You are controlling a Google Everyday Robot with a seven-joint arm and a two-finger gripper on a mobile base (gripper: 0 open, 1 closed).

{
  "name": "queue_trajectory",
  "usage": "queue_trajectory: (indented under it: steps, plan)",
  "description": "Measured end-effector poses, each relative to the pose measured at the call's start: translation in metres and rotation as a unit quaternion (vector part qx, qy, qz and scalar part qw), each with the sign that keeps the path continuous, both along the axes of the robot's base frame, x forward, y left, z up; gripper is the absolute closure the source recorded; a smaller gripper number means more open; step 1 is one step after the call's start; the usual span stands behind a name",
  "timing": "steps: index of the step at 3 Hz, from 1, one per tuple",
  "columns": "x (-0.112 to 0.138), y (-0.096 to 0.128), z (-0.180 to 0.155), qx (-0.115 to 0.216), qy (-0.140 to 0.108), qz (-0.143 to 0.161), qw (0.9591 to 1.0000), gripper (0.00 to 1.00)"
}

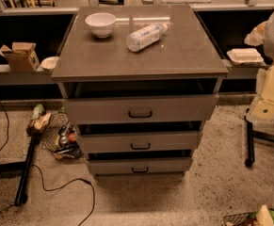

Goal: Open bottom drawer

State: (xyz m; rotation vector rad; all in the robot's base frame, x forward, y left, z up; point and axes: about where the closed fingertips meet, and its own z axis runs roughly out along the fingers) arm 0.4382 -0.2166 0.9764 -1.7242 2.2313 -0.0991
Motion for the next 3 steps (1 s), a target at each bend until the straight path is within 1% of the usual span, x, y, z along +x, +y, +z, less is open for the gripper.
queue_trajectory:
  steps: [1, 2, 3]
  plan:
    - [0.000, 0.000, 0.000, 0.000, 0.000, 0.000, 1.0000, 0.00]
    - [0.003, 0.009, -0.035, -0.008, 0.015, 0.014, 0.9998, 0.00]
    - [0.001, 0.030, -0.115, 0.022, 0.048, 0.040, 0.9978, 0.00]
